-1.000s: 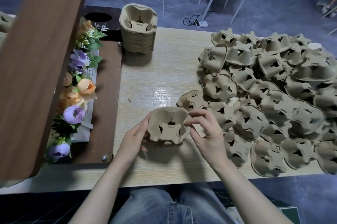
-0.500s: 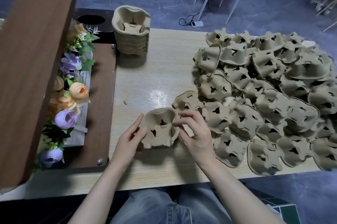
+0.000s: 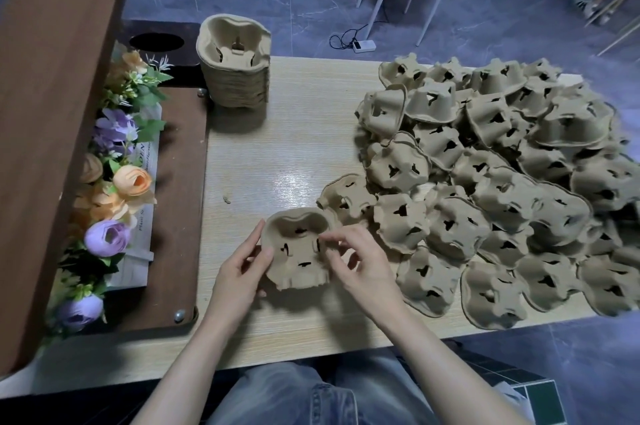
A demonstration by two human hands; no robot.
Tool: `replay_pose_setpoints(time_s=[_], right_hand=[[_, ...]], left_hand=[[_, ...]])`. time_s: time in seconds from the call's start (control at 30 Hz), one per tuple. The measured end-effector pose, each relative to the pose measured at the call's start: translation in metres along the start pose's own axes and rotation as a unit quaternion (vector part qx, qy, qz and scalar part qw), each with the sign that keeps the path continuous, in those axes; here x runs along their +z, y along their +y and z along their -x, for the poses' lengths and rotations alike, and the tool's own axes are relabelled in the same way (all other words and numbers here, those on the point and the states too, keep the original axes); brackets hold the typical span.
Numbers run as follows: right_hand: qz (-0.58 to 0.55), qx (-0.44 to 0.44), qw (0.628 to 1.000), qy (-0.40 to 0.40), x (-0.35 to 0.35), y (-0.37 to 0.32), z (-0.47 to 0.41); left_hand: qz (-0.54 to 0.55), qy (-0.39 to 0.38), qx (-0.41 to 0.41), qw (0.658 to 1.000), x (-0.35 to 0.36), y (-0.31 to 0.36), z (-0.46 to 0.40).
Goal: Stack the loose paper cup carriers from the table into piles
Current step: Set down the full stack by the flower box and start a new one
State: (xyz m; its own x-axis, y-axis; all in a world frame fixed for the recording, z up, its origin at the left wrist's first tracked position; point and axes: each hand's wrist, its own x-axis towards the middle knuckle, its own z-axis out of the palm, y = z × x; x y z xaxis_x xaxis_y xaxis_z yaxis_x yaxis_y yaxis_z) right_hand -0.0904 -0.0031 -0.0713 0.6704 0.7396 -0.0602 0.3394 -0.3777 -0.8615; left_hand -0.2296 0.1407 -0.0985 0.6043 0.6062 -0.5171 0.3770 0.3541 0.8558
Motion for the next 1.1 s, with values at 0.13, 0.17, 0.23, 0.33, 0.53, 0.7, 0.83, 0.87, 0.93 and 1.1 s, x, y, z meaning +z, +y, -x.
replay_pose_setpoints(time_s=[0.13,0.17,0.23,0.33,0.53,0.7,0.83,0.87,0.93,1.1], right_hand=[[0.01,0.024,0.999,0.036,-0.01,0.002,-0.007],[0.025,0.025,0.998,0.054,-0.016,0.004,-0.01],[0.048,0.033,0.992,0.108,-0.032,0.009,-0.016],[0.098,0.076,0.973,0.195,-0.062,0.018,-0.027],[0.163,0.182,0.961,0.13,-0.101,0.046,-0.053],[0.166,0.203,0.963,0.062,-0.099,0.053,-0.056],[0.171,0.179,0.967,0.059,-0.097,0.049,-0.049],[0.173,0.175,0.967,0.059,-0.097,0.048,-0.047],[0.182,0.16,0.968,0.063,-0.099,0.046,-0.043],[0.232,0.111,0.964,0.072,-0.103,0.044,-0.03]], left_hand=[[-0.002,-0.004,0.006,1.0,0.001,0.0,0.0],[-0.002,-0.006,0.006,1.0,0.001,-0.001,0.0],[-0.002,-0.014,0.009,1.0,0.0,-0.002,-0.001],[-0.008,-0.03,0.011,0.999,0.0,-0.001,0.0],[-0.001,-0.049,0.02,0.999,0.007,0.002,0.001],[0.004,-0.049,0.019,0.999,0.013,0.002,0.001],[0.003,-0.044,0.014,0.999,0.013,0.003,0.001],[0.003,-0.044,0.014,0.999,0.013,0.003,0.001],[0.005,-0.041,0.016,0.999,0.014,0.004,0.001],[0.002,-0.039,0.014,0.999,0.015,0.003,-0.001]])
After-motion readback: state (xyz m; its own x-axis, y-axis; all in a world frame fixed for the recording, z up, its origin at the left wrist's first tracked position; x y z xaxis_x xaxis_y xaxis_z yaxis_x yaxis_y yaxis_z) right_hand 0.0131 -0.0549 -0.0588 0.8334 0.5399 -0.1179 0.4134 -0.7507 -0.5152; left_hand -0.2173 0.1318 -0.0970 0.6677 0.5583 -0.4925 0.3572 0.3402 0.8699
